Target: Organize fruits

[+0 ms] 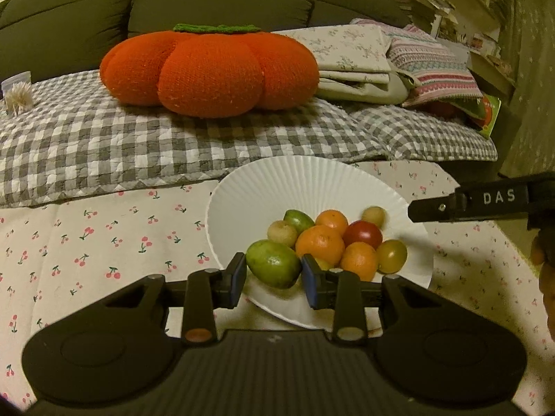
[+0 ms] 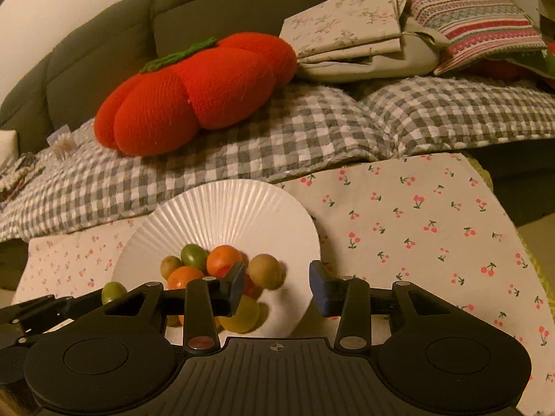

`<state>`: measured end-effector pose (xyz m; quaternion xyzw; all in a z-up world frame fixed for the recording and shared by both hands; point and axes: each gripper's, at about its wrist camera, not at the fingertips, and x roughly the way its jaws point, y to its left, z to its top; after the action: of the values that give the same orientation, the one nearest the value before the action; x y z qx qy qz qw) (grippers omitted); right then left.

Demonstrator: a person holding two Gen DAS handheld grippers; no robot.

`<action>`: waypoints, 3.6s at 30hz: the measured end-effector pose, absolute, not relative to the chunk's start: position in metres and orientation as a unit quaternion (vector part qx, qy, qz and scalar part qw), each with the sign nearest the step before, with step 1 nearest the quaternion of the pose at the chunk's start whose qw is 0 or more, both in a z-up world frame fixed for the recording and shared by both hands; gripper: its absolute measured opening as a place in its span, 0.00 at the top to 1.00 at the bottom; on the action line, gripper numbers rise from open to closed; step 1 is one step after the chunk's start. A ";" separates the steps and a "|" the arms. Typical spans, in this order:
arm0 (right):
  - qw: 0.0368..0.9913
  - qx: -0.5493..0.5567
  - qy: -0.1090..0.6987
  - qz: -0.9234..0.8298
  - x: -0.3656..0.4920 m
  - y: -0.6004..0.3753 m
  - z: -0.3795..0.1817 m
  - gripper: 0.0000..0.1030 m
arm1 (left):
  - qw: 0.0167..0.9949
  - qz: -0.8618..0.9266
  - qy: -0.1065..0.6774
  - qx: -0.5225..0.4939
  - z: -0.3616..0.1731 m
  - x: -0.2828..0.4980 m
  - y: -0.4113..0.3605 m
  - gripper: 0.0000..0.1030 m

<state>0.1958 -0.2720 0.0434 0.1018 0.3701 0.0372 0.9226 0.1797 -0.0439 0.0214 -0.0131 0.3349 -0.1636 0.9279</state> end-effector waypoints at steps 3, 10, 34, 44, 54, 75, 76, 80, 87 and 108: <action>0.923 0.103 0.369 0.037 0.194 -0.271 0.046 0.61 | 0.934 -0.158 0.321 -0.017 0.026 0.176 -0.043 0.36; 0.926 0.104 0.361 0.045 0.186 -0.267 0.057 0.61 | 0.934 -0.158 0.319 -0.025 0.033 0.171 -0.040 0.36; 0.931 0.100 0.338 0.094 0.101 -0.238 0.108 0.52 | 0.936 -0.047 0.343 -0.059 0.085 0.080 -0.015 0.18; 0.943 0.067 0.315 0.089 0.054 -0.222 0.121 0.39 | 0.942 -0.034 0.331 -0.040 0.103 0.027 -0.014 0.14; 0.949 0.065 0.301 0.070 0.015 -0.224 0.117 0.25 | 0.943 -0.028 0.330 -0.027 0.099 -0.006 -0.012 0.09; 0.946 0.016 0.317 0.066 -0.002 -0.203 0.094 0.05 | 0.940 -0.004 0.339 -0.022 0.084 -0.009 -0.008 0.04; 0.946 0.016 0.316 0.067 -0.002 -0.203 0.095 0.05 | 0.940 -0.004 0.339 -0.021 0.084 -0.009 -0.009 0.04; 0.946 0.023 0.317 0.064 0.000 -0.206 0.095 0.05 | 0.942 -0.005 0.336 -0.017 0.085 -0.009 -0.012 0.02; 0.944 0.027 0.322 0.063 0.001 -0.208 0.093 0.04 | 0.940 -0.006 0.342 -0.020 0.084 -0.008 -0.013 0.01; 0.943 0.027 0.327 0.061 0.003 -0.207 0.091 0.04 | 0.939 -0.018 0.342 -0.023 0.083 -0.008 -0.011 0.01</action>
<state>0.0028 -0.2069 0.0906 0.0269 0.3273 0.0611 0.9426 -0.0078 -0.0115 0.0835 -0.0234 0.3417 -0.0180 0.9393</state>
